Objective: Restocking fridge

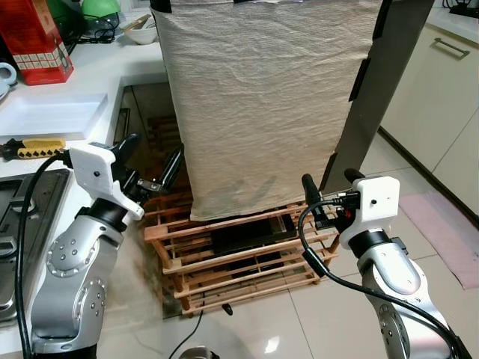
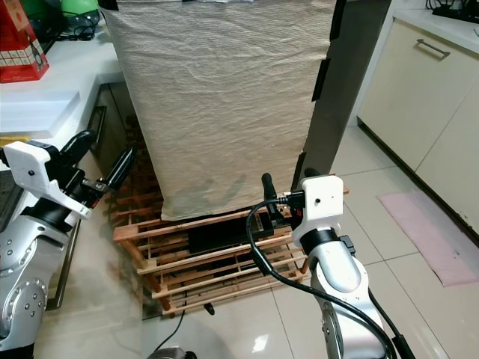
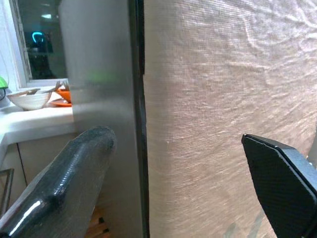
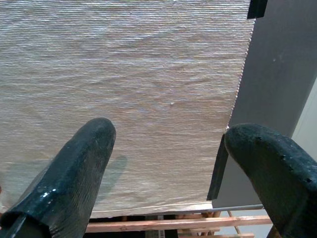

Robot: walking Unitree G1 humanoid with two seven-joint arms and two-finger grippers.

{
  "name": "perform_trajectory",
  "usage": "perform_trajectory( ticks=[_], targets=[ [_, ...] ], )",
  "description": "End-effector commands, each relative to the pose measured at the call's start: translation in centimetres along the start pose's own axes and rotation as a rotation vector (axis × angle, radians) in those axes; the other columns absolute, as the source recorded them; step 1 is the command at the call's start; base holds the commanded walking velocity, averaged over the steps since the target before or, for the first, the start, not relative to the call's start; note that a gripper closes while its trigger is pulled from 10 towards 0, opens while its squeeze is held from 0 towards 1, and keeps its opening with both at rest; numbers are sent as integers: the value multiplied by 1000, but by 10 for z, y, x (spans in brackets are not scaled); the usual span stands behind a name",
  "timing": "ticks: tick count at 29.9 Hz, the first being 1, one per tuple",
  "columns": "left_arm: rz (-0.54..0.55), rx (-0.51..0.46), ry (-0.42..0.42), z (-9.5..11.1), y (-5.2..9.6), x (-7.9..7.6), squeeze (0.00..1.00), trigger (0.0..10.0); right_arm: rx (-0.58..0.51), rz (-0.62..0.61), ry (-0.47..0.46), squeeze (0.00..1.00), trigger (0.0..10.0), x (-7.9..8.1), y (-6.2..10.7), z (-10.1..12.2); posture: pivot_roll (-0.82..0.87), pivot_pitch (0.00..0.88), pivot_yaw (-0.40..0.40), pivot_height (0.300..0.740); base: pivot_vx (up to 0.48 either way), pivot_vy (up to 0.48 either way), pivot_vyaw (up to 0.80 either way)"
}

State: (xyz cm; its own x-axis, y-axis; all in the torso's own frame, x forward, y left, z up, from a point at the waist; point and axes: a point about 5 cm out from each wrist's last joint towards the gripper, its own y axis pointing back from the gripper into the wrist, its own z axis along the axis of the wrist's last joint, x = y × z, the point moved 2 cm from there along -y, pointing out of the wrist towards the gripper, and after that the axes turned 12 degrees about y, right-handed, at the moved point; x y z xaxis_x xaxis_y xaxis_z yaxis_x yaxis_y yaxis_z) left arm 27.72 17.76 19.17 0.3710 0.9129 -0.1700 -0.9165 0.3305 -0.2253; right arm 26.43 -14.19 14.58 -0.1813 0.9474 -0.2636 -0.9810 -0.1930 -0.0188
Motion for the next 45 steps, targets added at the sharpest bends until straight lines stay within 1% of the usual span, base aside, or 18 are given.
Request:
perform_trajectory(
  ticks=[1,5,11,16,17,18,19,22,24,31,35,37,38,39,41,42,43,45],
  targets=[
    [-2,5,-18,1,-4,-1,0,10000,-10,-8,-7,0,10000,-2,1,1,103,0,43,740,0,0,0],
    [-18,-5,-10,2,-7,-6,0,10000,-8,-13,-10,0,10000,-2,1,1,103,0,48,740,0,0,0],
    [-19,-9,-11,3,-10,-5,0,10000,-10,-13,-16,0,10000,-1,1,1,100,0,55,740,0,0,0],
    [-17,9,68,2,-12,2,0,10000,-23,20,-46,0,10000,0,4,3,101,2,57,740,0,0,0],
    [-17,9,68,2,-12,2,0,10000,-23,20,-46,0,10000,0,4,3,101,2,57,740,0,0,0],
    [-24,8,72,3,-13,3,59,10000,-31,37,-54,0,10000,0,4,4,102,2,56,740,0,0,0],
    [-46,9,85,4,-15,3,1000,10000,-46,68,-65,0,10000,2,5,6,102,3,56,740,0,0,0],
    [-81,12,97,5,-20,5,1000,10000,-82,170,-68,0,10000,7,7,12,99,3,59,740,0,0,0],
    [-84,14,84,8,-25,12,1000,10000,-92,248,-47,0,10000,9,11,14,95,2,62,740,0,0,0],
    [-112,30,68,10,-34,19,1000,10000,-84,291,-22,0,10000,3,16,11,93,0,57,740,0,0,0],
    [-126,26,69,11,-42,21,1000,10000,-77,306,-30,0,10000,2,18,10,94,1,53,740,0,0,0],
    [-124,11,69,13,-50,24,1000,10000,-75,349,-56,0,10000,7,21,9,92,0,54,740,0,0,0],
    [-120,3,72,15,-54,26,796,10000,-75,375,-66,0,10000,9,23,9,92,0,54,740,0,0,0],
    [-119,0,73,15,-57,29,796,10000,-73,395,-68,0,10000,12,25,9,92,0,54,740,0,0,0],
    [-123,2,67,16,-62,31,271,10000,-67,409,-68,0,10000,13,27,8,86,0,58,740,0,0,0],
    [-133,5,62,16,-64,32,271,10000,-67,414,-69,0,10000,13,28,8,86,0,58,740,0,0,0],
    [-143,9,62,16,-66,32,47,10000,-68,421,-76,0,10000,13,29,8,82,0,61,740,0,0,0],
    [-153,12,64,17,-68,32,47,10000,-68,431,-83,0,10000,14,30,9,82,0,61,740,0,0,0]
  ],
)
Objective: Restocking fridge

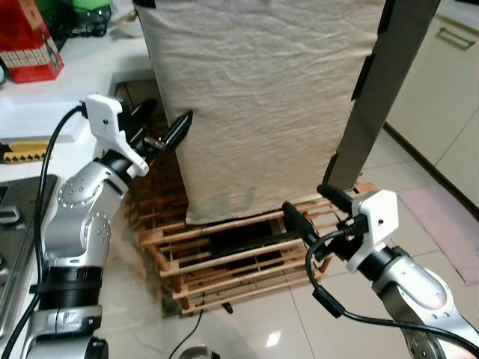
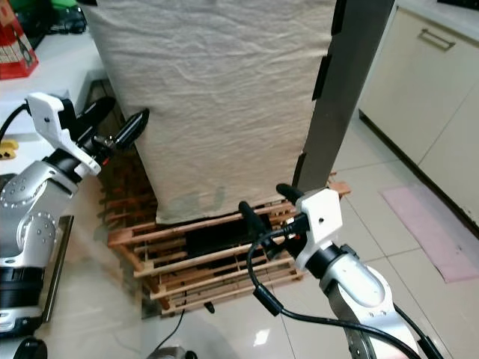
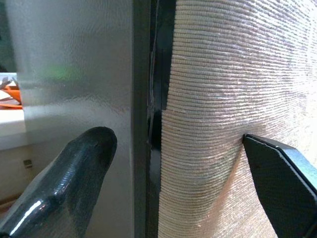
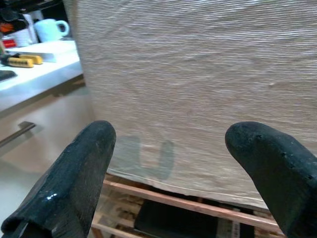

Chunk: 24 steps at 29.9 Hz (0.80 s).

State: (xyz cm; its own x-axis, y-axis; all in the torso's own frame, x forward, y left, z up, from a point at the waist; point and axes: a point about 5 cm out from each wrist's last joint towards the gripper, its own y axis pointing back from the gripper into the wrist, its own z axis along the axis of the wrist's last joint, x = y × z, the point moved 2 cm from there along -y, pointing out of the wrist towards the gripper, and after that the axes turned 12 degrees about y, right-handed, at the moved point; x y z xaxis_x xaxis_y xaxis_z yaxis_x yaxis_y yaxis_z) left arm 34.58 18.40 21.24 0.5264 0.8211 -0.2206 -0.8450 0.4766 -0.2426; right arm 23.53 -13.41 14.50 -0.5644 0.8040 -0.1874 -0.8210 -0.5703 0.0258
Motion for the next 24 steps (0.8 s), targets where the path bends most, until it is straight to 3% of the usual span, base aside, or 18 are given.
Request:
perform_trajectory(
  ticks=[1,5,8,11,24],
  targets=[
    [0,2,-28,6,-4,4,0,10000,-21,32,-9,0,10000,3,3,6,82,0,61,740,0,0,0],
    [-113,33,30,3,-12,-2,0,10000,-17,127,-30,0,10000,9,12,9,76,0,61,740,0,0,0],
    [-169,44,30,3,-14,-7,0,10000,-9,153,-32,0,10000,10,16,9,74,0,59,740,0,0,0],
    [-280,67,58,0,-14,-18,0,10000,27,180,-20,0,10000,10,23,3,74,0,54,740,0,0,0],
    [-506,146,84,0,-12,-38,0,10000,97,152,-9,0,10000,7,40,-11,58,0,60,740,0,0,0]
  ],
)
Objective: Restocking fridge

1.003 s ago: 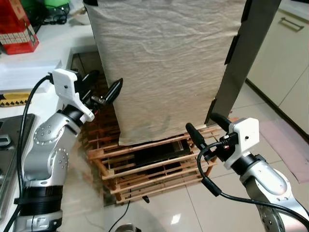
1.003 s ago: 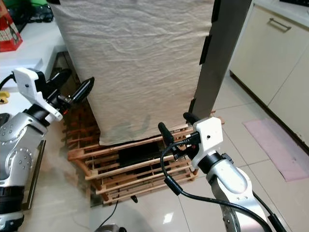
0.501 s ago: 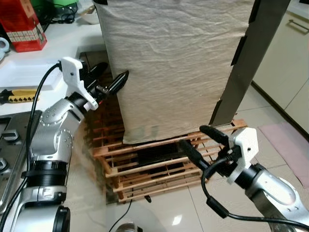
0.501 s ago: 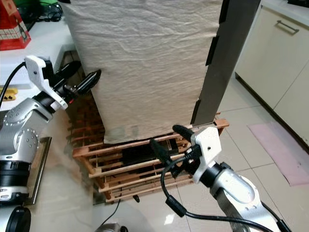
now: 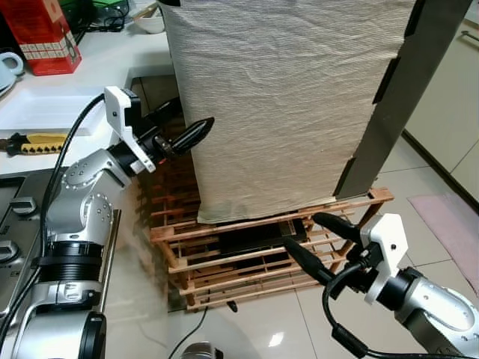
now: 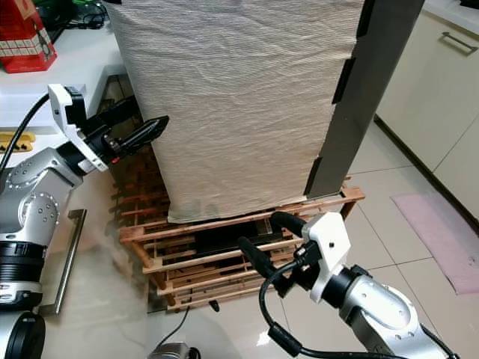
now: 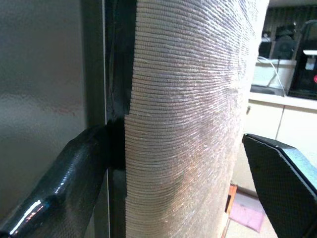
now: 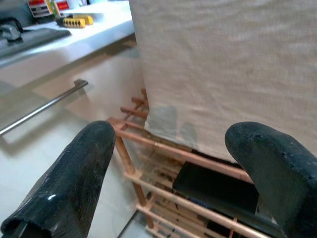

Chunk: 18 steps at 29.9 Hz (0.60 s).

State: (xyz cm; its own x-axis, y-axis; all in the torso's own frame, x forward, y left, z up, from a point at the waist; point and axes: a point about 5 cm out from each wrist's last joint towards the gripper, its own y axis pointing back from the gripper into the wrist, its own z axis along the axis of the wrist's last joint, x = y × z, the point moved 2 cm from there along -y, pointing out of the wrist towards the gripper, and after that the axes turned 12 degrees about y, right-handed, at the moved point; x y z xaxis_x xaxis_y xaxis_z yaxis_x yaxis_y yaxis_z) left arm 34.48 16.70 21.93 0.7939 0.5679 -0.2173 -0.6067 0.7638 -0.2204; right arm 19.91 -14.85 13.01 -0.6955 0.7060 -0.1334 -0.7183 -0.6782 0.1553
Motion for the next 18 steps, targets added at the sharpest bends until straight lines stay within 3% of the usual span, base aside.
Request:
perform_trajectory(
  ticks=[1,4,6,7,8,12,13,14,15,16,18],
  targets=[
    [-164,56,5,-2,-10,-21,0,10000,5,-27,34,0,10000,-5,6,1,58,0,60,740,0,0,0],
    [-280,99,79,0,-4,-36,0,10000,35,-51,22,0,10000,-7,14,-8,57,0,62,740,0,0,0],
    [-467,195,209,2,11,-64,0,10000,95,-85,4,0,10000,-10,27,-24,55,0,63,740,0,0,0],
    [-467,195,209,2,11,-64,0,10000,95,-85,4,0,10000,-10,27,-24,55,0,63,740,0,0,0],
    [-532,224,308,6,22,-77,0,10000,160,-187,4,0,10000,-21,41,-41,52,0,64,740,0,0,0],
    [-537,182,366,12,28,-81,0,10000,212,-314,-7,0,10000,-33,55,-55,50,0,63,740,0,0,0],
    [-530,169,375,14,31,-80,0,10000,227,-376,-15,0,10000,-39,60,-59,50,0,63,740,0,0,0],
    [-499,117,399,20,37,-77,0,10000,283,-569,-38,0,10000,-57,76,-73,49,0,62,740,0,0,0],
    [-499,117,399,20,37,-77,0,10000,283,-569,-38,0,10000,-57,76,-73,49,0,62,740,0,0,0],
    [-460,61,413,25,42,-72,0,10000,311,-705,-62,0,10000,-67,91,-83,49,0,60,740,0,0,0],
    [-447,45,416,26,43,-71,0,10000,316,-742,-70,0,10000,-70,96,-86,50,0,60,740,0,0,0]
  ],
)
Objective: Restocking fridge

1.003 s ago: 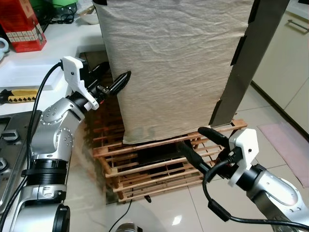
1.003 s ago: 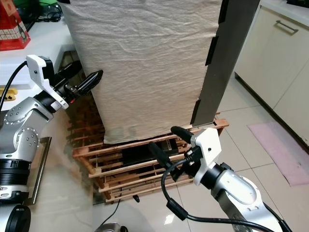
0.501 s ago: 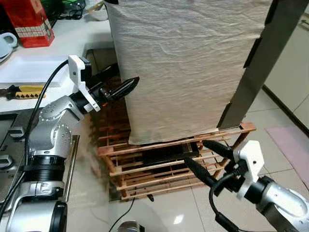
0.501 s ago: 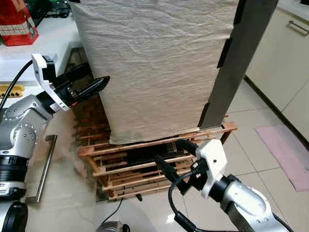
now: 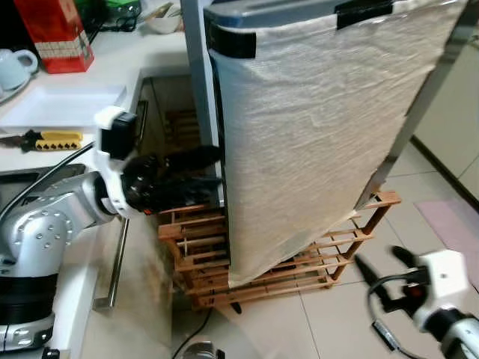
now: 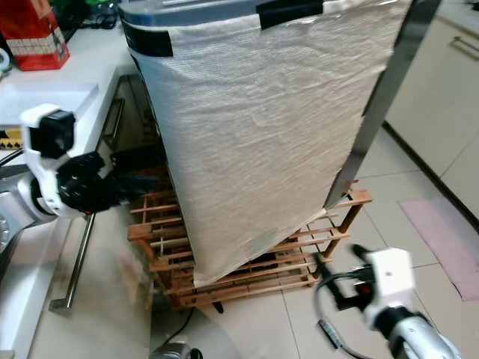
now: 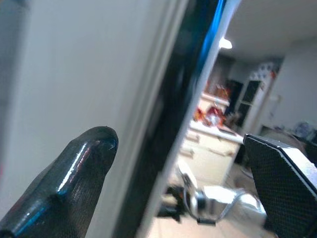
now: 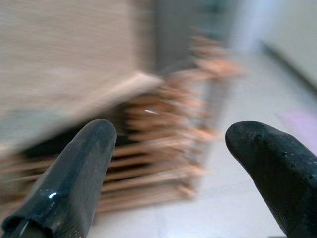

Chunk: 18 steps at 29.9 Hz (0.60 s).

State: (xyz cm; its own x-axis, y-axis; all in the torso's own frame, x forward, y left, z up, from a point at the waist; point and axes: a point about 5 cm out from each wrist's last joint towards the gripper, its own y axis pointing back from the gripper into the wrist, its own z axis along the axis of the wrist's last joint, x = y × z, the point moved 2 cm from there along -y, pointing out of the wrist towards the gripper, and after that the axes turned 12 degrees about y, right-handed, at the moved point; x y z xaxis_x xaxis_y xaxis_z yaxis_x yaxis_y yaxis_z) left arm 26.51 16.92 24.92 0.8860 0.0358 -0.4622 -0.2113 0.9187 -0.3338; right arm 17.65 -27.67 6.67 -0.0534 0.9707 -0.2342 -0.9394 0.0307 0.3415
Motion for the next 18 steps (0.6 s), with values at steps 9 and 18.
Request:
perform_trajectory(
  ticks=[9,18],
  targets=[
    [436,-194,-113,-2,37,29,0,10000,1,-303,-84,0,10000,-30,-1,-9,62,5,48,740,0,0,0],
    [689,-390,-198,10,45,53,0,10000,-50,-220,-33,0,10000,-9,-18,6,75,11,35,740,0,0,0]
  ],
)
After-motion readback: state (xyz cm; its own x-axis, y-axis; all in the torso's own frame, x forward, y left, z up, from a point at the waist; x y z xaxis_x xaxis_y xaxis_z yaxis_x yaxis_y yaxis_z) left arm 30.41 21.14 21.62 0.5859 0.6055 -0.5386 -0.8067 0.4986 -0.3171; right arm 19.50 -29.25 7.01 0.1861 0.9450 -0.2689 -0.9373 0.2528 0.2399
